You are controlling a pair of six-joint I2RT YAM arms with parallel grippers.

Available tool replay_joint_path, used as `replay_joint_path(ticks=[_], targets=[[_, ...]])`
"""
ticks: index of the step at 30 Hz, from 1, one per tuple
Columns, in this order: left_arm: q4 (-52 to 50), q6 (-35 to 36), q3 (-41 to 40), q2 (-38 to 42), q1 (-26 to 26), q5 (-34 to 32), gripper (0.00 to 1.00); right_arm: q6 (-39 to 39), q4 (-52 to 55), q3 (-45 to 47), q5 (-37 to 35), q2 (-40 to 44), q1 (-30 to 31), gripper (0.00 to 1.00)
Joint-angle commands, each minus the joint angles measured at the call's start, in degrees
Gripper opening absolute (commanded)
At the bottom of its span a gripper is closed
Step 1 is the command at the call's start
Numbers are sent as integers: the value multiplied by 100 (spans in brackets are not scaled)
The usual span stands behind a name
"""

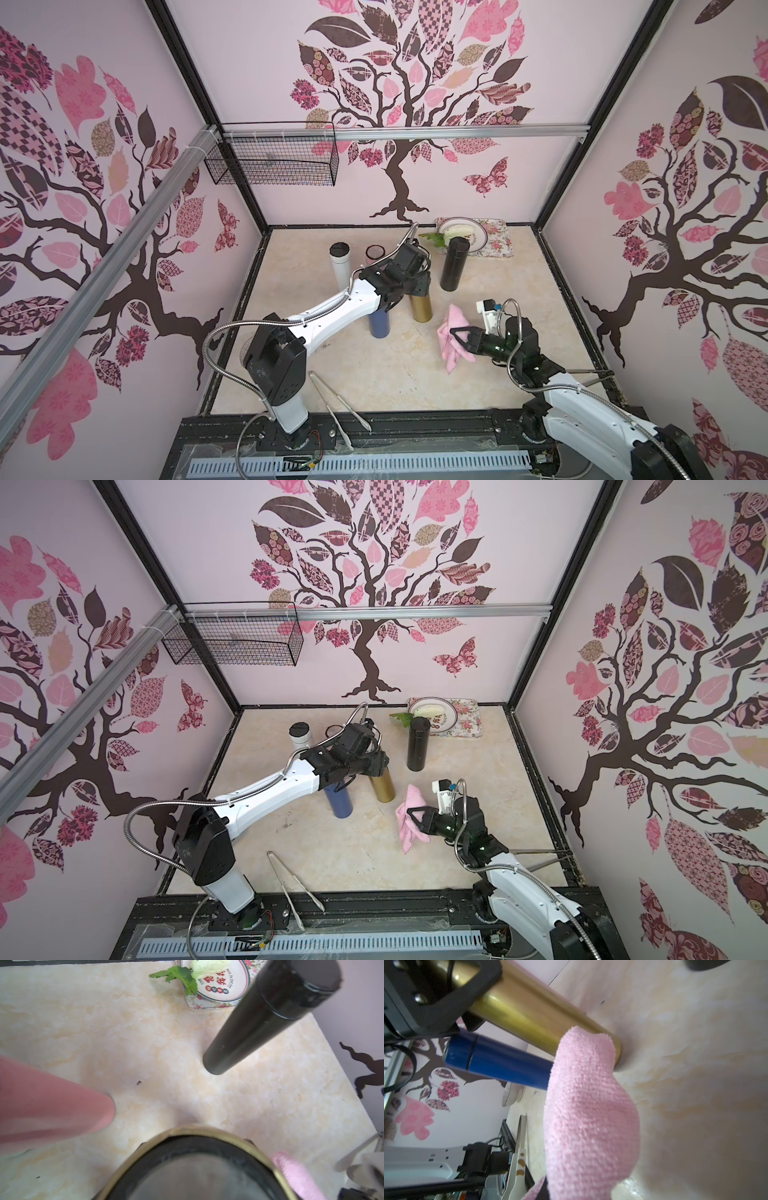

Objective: Wipe the surface of the thermos
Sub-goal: Pick up the thermos from the center of the board, then wipe the dirt from the surface of the thermos.

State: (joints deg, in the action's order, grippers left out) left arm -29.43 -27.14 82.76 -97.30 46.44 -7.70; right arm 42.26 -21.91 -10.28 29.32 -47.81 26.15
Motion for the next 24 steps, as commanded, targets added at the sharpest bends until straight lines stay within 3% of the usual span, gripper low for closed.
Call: replay_joint_path(ticks=[1, 13, 24], targets=[[193, -280, -101, 186, 276, 20, 0, -10, -490, -235, -505, 107, 541, 0], [493, -725, -802, 714, 480, -415, 0, 334, -729, -478, -889, -382, 760, 0], [205, -382, -511, 513, 480, -210, 0, -38, -584, -861, -546, -609, 861, 0]])
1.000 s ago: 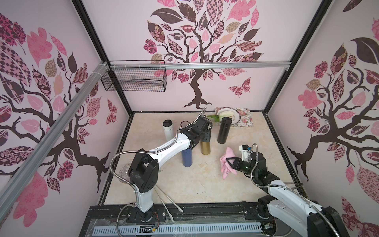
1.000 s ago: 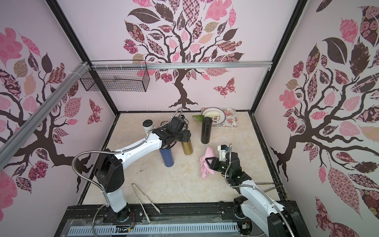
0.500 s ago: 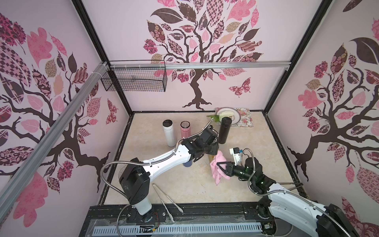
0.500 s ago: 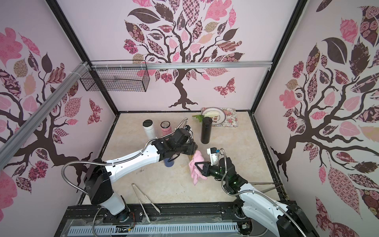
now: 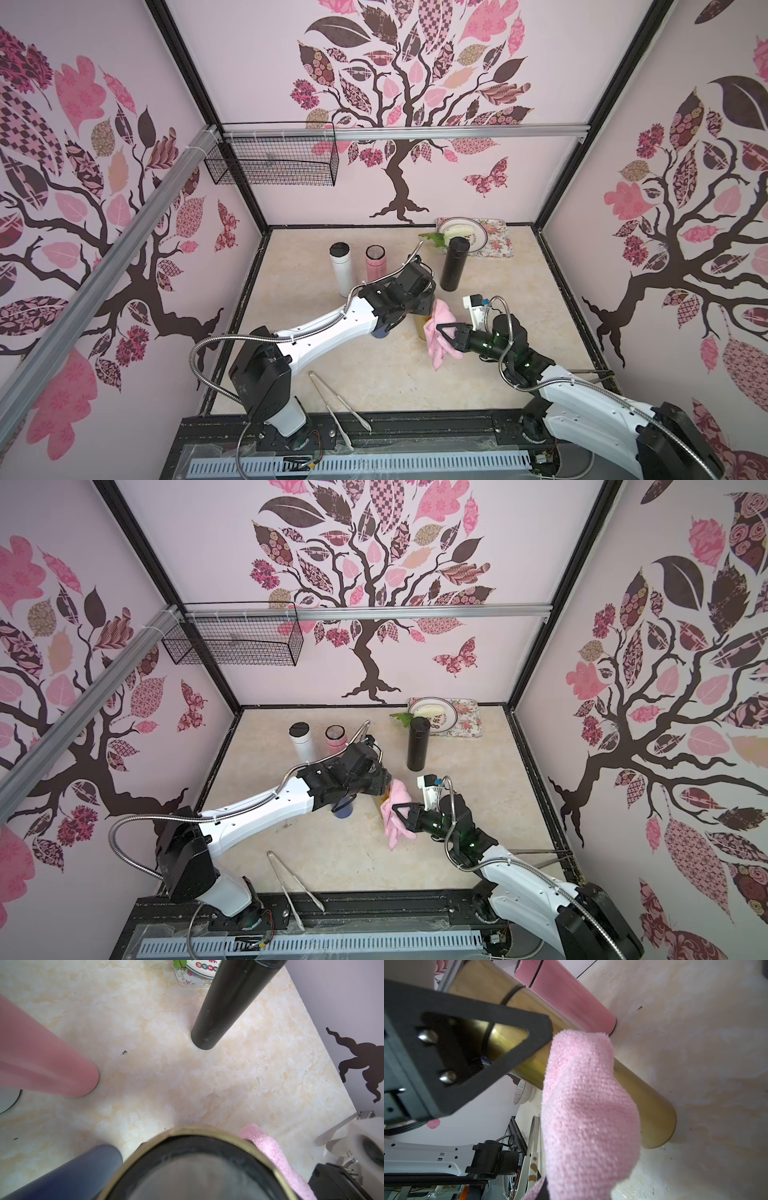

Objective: Wipe the surface of the thermos
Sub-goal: Wipe the dirt from the surface of the thermos.

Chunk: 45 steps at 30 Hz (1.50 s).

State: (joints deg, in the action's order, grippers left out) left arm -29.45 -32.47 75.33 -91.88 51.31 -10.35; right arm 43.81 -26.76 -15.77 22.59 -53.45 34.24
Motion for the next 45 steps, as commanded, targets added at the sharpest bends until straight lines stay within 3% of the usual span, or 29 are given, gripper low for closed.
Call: replay_joint_path(ticks=[1, 5, 11, 18, 22, 27, 39, 45], targets=[[248, 157, 235, -40, -8, 83, 0, -200, -159, -345, 192, -56, 65, 0], [327, 143, 284, -101, -7, 181, 0, -227, -409, -428, 262, -261, 140, 0], [389, 122, 291, -155, 0, 393, 0, -60, -958, 233, -540, -979, 138, 0], [392, 321, 290, -171, 71, 351, 0, 33, -295, 573, -1305, -1067, 144, 0], [424, 504, 270, -230, 198, 218, 0, -187, 64, 239, -1055, -579, 143, 0], [526, 501, 179, -244, 237, 199, 0, -183, -310, -72, -320, 15, 138, 0], [795, 771, 61, -110, 370, 454, 0, -86, 233, 604, -988, -891, 143, 0], [838, 1023, -25, -96, 468, 423, 0, -82, 97, 225, -646, -57, 142, 0]])
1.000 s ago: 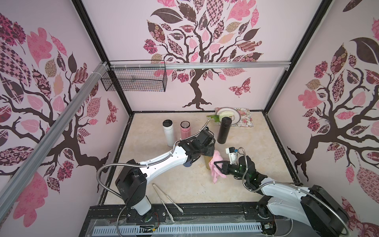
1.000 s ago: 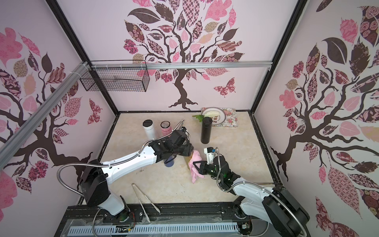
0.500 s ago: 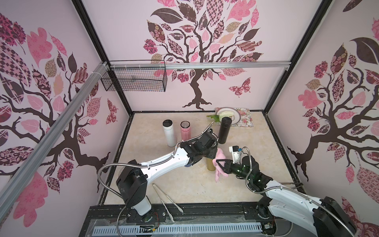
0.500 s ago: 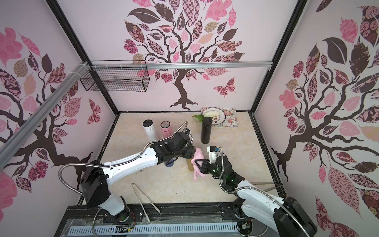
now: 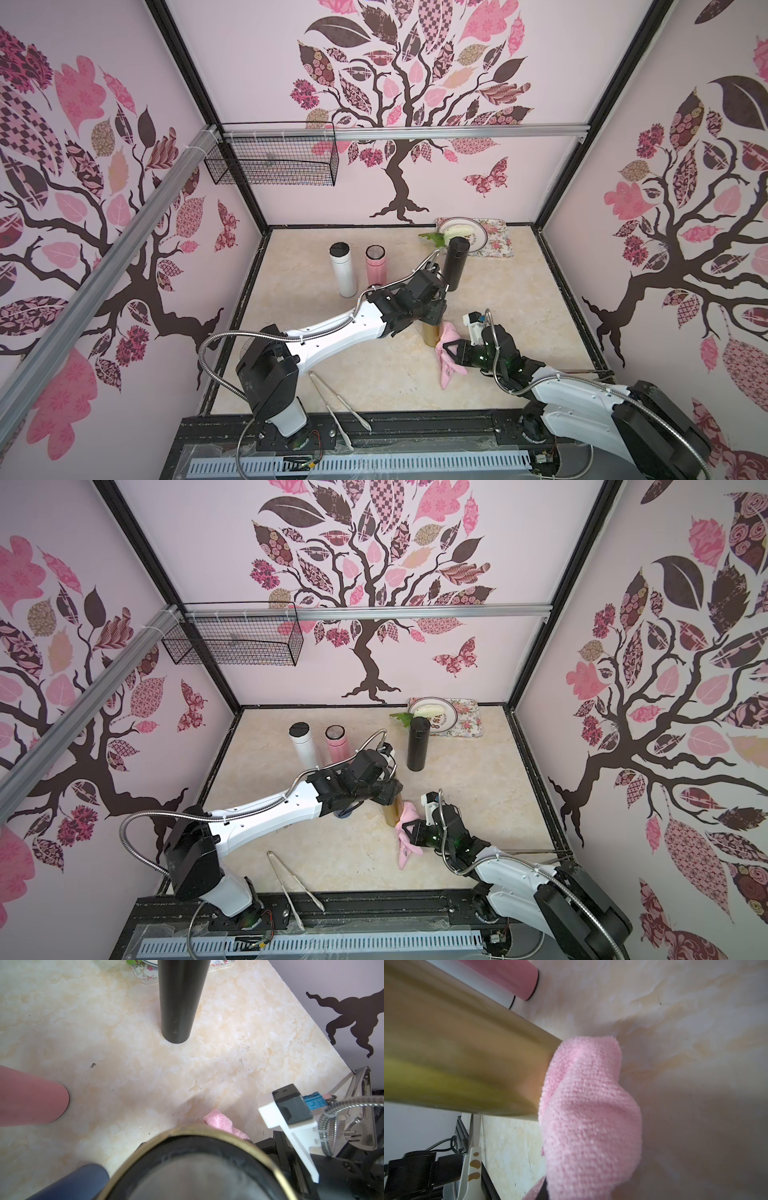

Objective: Wipe the surface of the thermos
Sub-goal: Wipe the dirt from the surface of the thermos.

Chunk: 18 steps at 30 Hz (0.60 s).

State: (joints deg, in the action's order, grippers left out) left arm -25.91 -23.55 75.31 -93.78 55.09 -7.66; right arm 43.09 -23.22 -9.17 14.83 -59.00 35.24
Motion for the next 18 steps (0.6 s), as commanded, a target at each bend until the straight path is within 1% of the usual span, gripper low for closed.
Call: replay_joint_path(ticks=[1, 3, 6, 8, 9, 12, 14, 16, 18], targets=[[483, 157, -42, 99, 90, 165, 0, -9, -285, -504, 170, 667, 37, 0], [555, 265, -107, 163, 127, 215, 0, 29, -429, -583, 239, 1021, 35, 0], [668, 424, -171, 219, 272, 22, 0, 219, -712, -485, 276, 1221, 24, 0], [594, 443, -101, 147, 307, -45, 0, 328, -832, -328, 353, 1049, 0, 0], [553, 492, -63, 107, 309, 43, 0, 364, -786, -233, 327, 880, -23, 0], [590, 488, -83, 15, 317, 173, 0, 393, -233, -59, 78, 367, -158, 0], [741, 462, -164, 4, 316, 287, 0, 317, -147, 112, 68, 94, -324, 0], [807, 448, -215, 5, 312, 373, 0, 289, -223, 212, 76, -22, -465, 0], [866, 423, -262, 18, 314, 389, 0, 294, -463, 221, 253, 18, -549, 0]])
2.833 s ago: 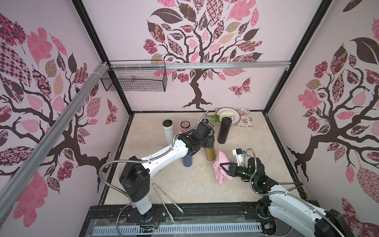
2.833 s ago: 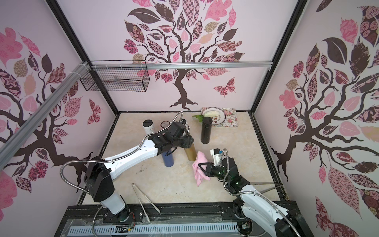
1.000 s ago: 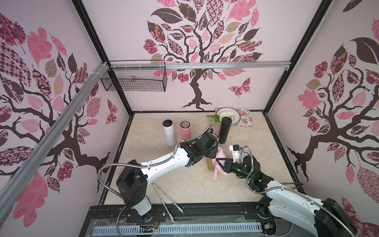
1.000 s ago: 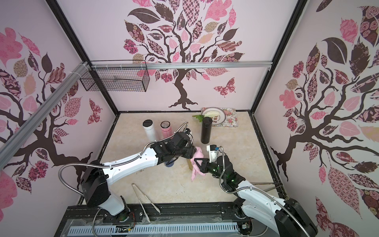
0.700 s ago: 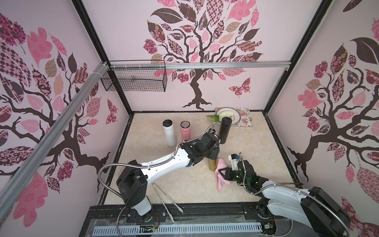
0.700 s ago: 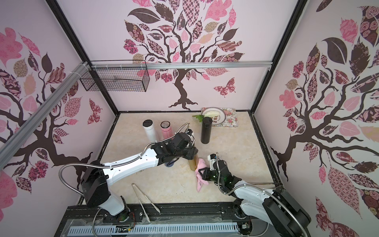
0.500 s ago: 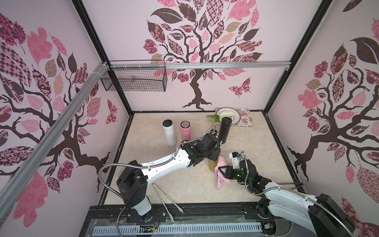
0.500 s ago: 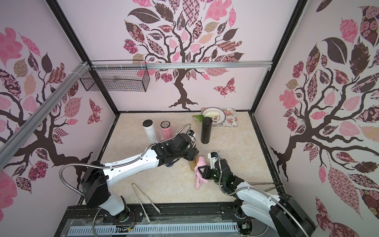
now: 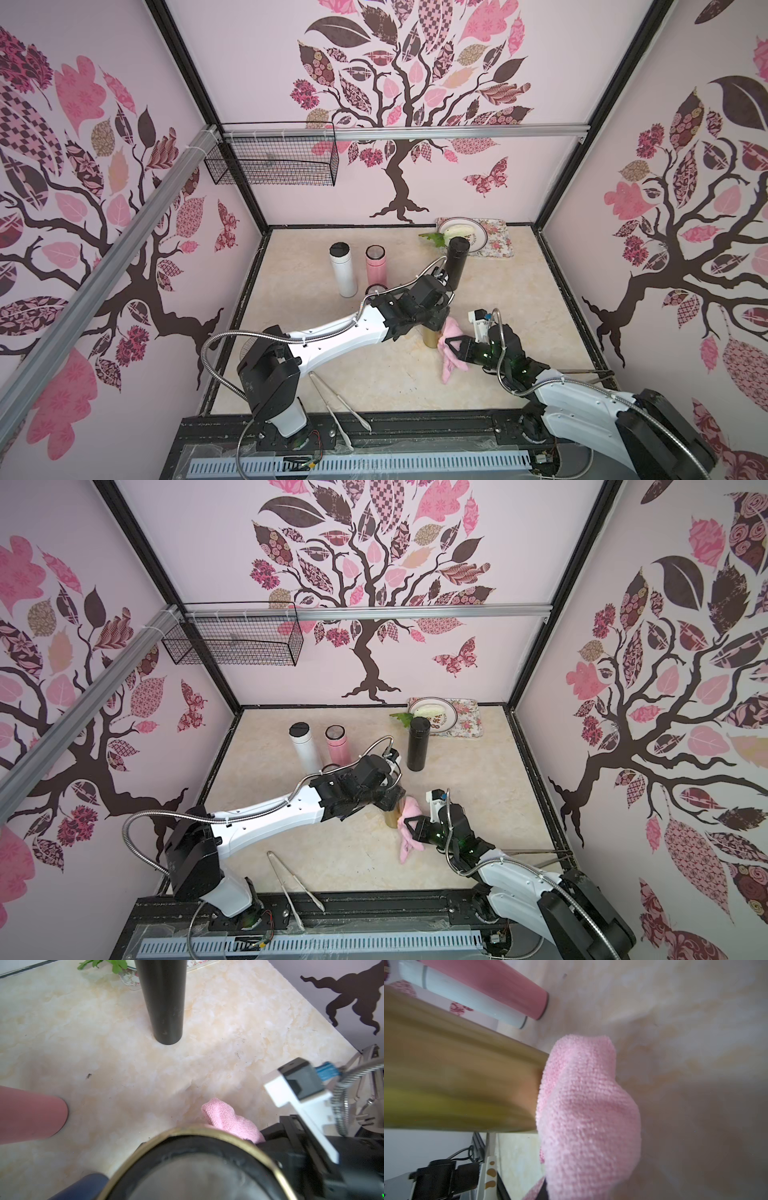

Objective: Wipe the surface of the thermos
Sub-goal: Wipe the dirt from the surface of the thermos.

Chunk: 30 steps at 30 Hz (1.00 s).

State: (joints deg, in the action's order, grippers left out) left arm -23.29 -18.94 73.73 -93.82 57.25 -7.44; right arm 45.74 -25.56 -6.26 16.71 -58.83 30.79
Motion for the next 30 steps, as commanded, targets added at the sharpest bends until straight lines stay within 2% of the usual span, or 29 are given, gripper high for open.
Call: replay_joint_path(ticks=[1, 5, 7, 12, 15, 17, 20, 27, 30], targets=[[648, -122, -138, 13, 97, 259, 0, 27, -395, -118, 211, 94, -108, 0], [155, -480, 193, -194, 96, -178, 0, 8, -1133, -474, 1298, 427, -53, 0], [89, -697, 273, -248, 101, -254, 0, -127, -1114, -703, 1500, 567, 117, 0], [185, -1120, 329, -241, 102, -306, 0, -346, -1242, -847, 1349, 548, 481, 0], [52, -1336, 444, -281, 97, -369, 0, -390, -1182, -544, 668, 380, 490, 0], [51, -1428, 477, -319, 101, -220, 0, -403, -1203, -296, 123, 249, 482, 0], [134, -1537, 470, -379, 96, 81, 0, -424, -1642, -31, -295, 77, 490, 0], [254, -1768, 418, -484, 105, 205, 0, -463, -3443, 35, -10, 169, 496, 0], [263, -1865, 430, -506, 102, 244, 0, -649, -3446, -250, 159, 329, 494, 0]])
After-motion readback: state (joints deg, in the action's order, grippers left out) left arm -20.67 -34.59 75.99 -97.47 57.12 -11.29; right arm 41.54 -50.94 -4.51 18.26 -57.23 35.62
